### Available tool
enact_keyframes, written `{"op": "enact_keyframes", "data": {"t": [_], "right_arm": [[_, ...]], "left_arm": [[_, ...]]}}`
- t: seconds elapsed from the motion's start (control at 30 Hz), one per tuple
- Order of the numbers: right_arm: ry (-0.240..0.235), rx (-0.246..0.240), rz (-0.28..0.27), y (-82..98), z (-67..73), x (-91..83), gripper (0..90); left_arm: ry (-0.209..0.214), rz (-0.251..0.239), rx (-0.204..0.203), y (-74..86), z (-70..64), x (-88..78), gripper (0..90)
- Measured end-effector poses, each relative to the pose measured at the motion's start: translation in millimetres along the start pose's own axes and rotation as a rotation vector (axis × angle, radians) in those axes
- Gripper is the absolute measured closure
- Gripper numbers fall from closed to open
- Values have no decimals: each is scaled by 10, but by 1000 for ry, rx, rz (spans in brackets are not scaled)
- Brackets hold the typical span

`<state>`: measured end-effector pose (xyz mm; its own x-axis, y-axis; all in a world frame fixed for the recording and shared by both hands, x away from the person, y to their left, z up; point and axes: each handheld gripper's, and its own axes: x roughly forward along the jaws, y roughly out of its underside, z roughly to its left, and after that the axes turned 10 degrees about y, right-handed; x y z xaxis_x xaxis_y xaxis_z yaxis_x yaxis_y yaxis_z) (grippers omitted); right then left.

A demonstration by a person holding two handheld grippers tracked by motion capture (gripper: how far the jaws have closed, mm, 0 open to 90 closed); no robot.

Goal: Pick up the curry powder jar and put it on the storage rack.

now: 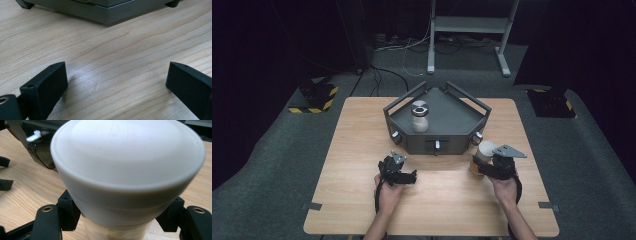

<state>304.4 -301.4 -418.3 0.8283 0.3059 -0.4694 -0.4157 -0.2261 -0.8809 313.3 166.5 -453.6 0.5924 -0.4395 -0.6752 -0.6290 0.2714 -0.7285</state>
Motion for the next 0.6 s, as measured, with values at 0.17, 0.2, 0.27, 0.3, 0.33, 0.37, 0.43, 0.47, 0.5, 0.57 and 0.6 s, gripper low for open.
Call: {"op": "enact_keyframes", "data": {"t": [0.17, 0.2, 0.27, 0.3, 0.33, 0.37, 0.43, 0.47, 0.5, 0.57, 0.6], "right_arm": [[-10, -6, -2, -86, -42, -41, 325], [-10, -6, -2, -86, -42, -41, 325], [-16, -8, -4, -135, -55, -64, 325], [-20, -10, -7, -156, -62, -74, 325], [-29, -7, -9, -200, -73, -95, 326], [-36, -6, -10, -228, -79, -109, 325], [-49, -7, -16, -286, -84, -139, 325], [-59, -7, -21, -314, -90, -153, 325], [-68, -4, -23, -347, -95, -167, 326], [-81, -6, -26, -421, -94, -194, 326], [-85, -9, -26, -454, -90, -205, 326]], "left_arm": [[0, 0, 0, 0, 0, 0, 38], [0, 0, 0, 0, 0, 0, 38], [0, 0, -1, 0, 0, 0, 38], [0, 0, -1, 0, -1, 0, 38], [0, 0, -1, 0, -1, 0, 38], [0, 0, -1, 0, -1, 0, 38], [0, 0, -1, 0, 0, 0, 38], [0, 0, 0, 0, 0, 0, 38], [0, 0, 0, 0, 0, 0, 38], [0, 0, 0, 0, 0, -1, 39], [0, 1, 2, -1, 2, -1, 39]]}}
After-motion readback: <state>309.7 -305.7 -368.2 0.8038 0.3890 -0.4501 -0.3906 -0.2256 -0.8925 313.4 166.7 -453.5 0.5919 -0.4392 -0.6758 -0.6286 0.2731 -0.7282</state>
